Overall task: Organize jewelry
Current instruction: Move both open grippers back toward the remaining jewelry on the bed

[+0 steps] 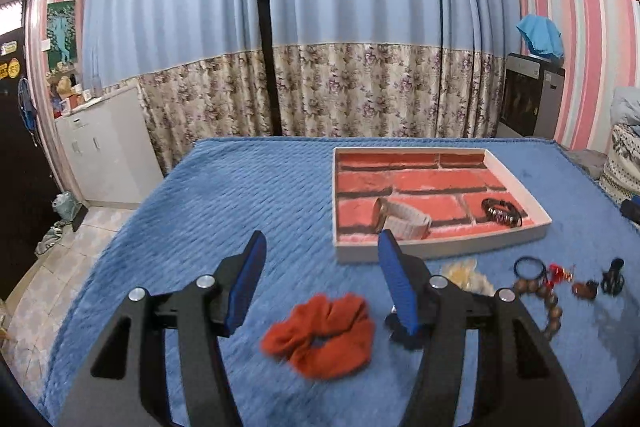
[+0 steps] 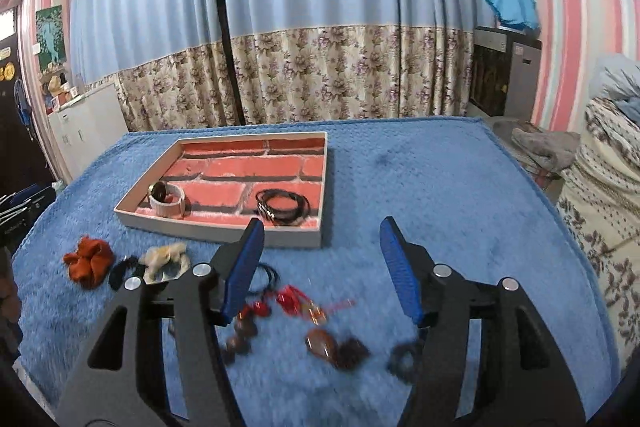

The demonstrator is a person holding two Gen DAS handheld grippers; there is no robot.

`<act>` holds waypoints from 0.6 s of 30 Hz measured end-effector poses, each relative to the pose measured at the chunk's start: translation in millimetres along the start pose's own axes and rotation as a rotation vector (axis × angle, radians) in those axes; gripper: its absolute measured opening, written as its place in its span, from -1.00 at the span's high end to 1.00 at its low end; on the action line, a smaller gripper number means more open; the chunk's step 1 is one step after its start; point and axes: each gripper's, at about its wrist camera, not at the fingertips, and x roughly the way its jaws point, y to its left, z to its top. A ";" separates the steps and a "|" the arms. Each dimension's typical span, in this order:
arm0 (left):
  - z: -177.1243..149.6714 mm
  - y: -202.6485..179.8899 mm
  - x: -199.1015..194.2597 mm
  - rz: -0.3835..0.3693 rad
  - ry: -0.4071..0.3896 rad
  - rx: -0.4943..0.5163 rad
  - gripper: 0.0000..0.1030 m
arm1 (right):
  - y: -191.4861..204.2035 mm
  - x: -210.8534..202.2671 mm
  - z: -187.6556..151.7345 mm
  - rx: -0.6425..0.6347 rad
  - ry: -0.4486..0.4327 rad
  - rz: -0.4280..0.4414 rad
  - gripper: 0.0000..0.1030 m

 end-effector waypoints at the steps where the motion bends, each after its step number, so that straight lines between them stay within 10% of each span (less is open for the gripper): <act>1: -5.8 2.3 -8.6 0.007 -0.008 -0.001 -0.12 | -1.2 -4.9 -4.7 0.002 -0.005 -0.004 -0.16; 18: -73.2 25.4 -41.8 0.013 0.052 -0.081 -0.12 | 8.4 -16.4 -53.8 0.004 0.068 0.021 -0.16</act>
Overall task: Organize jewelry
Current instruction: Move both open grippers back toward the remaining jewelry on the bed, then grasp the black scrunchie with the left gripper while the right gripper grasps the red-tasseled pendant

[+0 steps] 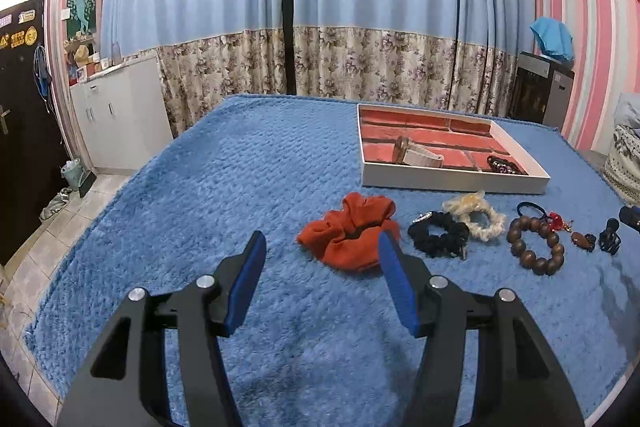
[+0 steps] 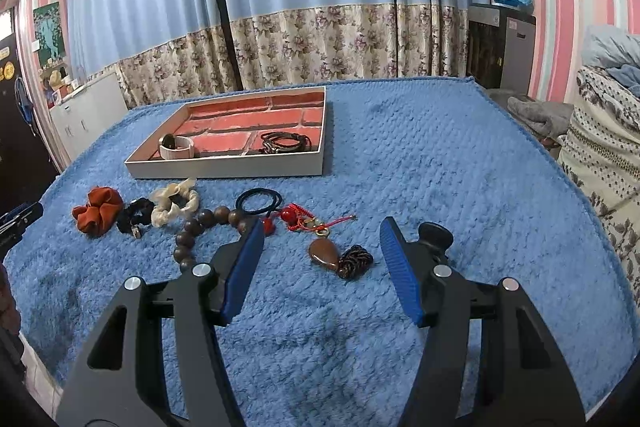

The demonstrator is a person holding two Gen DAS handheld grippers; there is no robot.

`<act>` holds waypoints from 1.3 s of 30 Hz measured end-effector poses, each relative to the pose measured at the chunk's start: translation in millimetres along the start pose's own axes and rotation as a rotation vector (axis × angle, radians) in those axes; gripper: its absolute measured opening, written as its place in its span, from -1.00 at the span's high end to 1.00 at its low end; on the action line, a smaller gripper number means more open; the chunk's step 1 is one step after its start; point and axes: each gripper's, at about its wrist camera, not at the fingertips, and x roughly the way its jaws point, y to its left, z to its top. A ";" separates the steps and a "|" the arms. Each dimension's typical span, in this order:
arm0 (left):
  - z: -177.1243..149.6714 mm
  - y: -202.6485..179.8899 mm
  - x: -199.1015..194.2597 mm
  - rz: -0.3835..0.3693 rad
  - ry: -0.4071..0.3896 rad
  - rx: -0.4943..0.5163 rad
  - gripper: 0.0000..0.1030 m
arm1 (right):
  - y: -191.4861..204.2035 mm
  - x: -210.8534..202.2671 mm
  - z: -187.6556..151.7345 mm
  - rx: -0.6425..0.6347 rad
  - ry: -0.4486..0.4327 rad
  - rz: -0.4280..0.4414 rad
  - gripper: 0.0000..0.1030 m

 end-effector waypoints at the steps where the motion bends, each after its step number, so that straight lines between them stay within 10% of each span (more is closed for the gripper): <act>1: -0.8 -2.9 -0.7 -0.005 0.000 -0.002 -0.12 | 1.0 0.0 0.4 -0.001 -0.004 0.002 -0.16; 39: 15.9 -79.9 39.3 -0.123 0.014 0.029 -0.12 | -2.2 39.5 8.4 0.070 0.035 -0.082 -0.11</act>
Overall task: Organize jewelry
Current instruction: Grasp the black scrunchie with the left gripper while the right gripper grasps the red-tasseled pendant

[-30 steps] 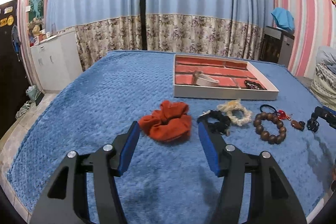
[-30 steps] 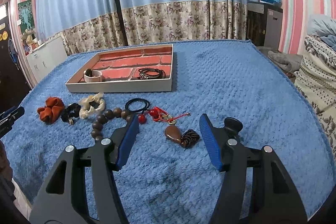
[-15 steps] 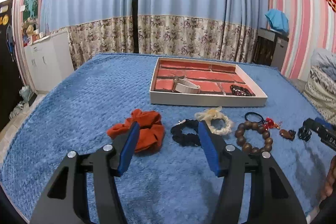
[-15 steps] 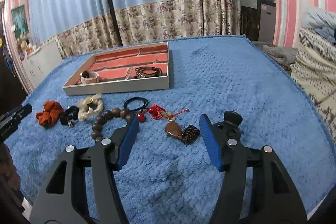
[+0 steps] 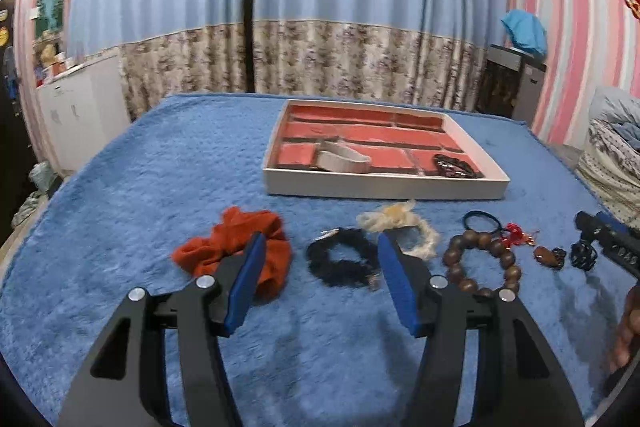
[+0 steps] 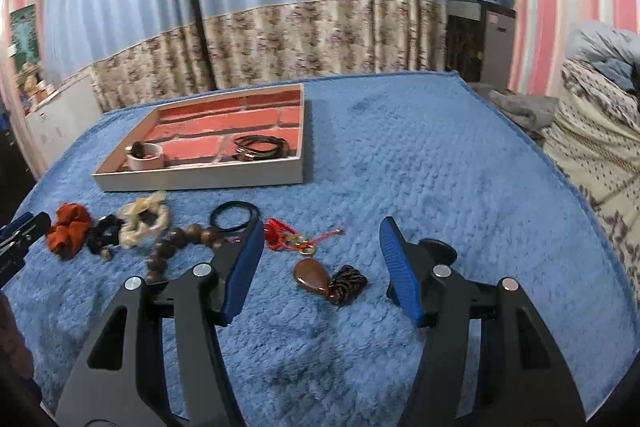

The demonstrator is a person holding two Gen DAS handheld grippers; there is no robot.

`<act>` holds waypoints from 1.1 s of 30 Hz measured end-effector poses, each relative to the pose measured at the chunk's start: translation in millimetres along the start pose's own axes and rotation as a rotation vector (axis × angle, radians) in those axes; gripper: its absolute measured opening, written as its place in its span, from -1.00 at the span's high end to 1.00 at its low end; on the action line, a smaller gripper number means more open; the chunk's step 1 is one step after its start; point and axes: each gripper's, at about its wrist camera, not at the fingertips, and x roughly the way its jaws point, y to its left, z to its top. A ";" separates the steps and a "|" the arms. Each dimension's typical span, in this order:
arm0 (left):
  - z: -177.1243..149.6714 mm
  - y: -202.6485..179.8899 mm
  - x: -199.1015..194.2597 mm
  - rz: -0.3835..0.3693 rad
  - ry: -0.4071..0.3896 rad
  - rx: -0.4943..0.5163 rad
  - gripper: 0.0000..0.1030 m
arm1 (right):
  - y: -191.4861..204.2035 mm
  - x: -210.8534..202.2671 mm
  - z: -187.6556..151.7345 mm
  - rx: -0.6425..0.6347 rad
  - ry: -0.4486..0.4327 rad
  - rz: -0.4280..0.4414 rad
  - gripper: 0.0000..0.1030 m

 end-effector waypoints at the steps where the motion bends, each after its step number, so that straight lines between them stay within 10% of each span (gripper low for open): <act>1: 0.1 -1.9 2.7 0.002 -0.006 0.007 -0.12 | 1.3 0.7 -1.5 -0.005 -0.006 -0.010 -0.11; 33: -6.5 -19.4 105.4 -0.047 0.286 0.070 -0.08 | 22.0 90.3 -4.3 -0.062 0.230 0.031 0.23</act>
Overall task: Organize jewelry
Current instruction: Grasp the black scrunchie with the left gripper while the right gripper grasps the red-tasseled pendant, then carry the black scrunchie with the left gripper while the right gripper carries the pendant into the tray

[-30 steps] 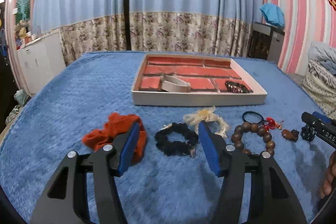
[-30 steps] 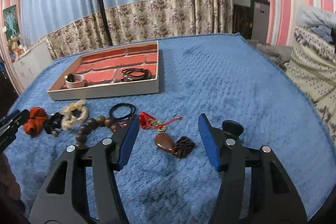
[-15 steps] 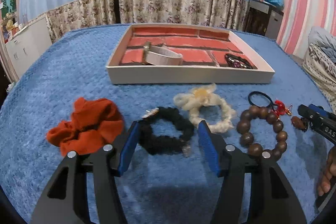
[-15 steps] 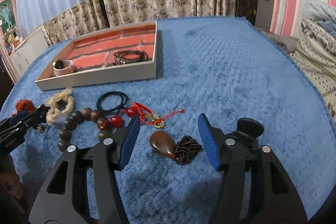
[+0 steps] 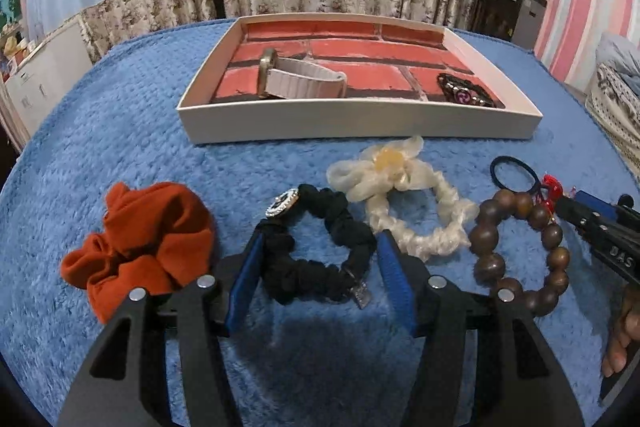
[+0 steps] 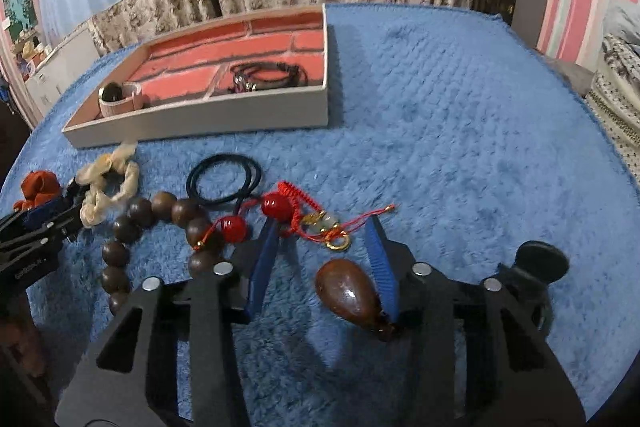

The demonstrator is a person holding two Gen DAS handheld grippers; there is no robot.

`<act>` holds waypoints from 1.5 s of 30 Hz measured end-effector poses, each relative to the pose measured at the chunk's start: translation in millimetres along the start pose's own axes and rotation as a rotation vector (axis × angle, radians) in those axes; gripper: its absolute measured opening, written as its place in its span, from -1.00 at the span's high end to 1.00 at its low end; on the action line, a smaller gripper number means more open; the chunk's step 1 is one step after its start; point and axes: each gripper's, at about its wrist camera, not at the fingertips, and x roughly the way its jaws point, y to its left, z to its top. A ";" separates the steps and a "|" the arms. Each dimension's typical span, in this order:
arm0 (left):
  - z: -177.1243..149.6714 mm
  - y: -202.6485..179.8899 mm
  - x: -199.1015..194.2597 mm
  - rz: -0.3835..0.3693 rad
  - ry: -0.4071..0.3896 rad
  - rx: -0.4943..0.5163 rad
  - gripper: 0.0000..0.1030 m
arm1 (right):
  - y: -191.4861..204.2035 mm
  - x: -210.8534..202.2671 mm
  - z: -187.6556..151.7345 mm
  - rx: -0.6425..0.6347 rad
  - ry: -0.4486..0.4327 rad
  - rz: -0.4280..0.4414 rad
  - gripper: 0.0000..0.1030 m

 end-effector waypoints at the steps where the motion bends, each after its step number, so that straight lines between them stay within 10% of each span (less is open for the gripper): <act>1: 0.0 -0.5 0.4 -0.005 0.000 0.001 -0.03 | 0.4 0.3 0.6 -0.003 0.000 0.002 0.26; 6: -1.0 2.3 -1.2 -0.027 -0.008 -0.014 0.35 | 0.1 0.1 0.1 -0.006 -0.003 0.027 0.73; 13: -1.0 8.1 -4.2 -0.048 -0.018 -0.045 0.58 | -4.5 -10.1 -1.4 0.013 -0.038 0.034 0.73; 45: 19.6 -7.8 -90.6 -0.079 -0.181 -0.044 0.60 | -0.6 -104.1 16.6 -0.006 -0.258 0.084 0.73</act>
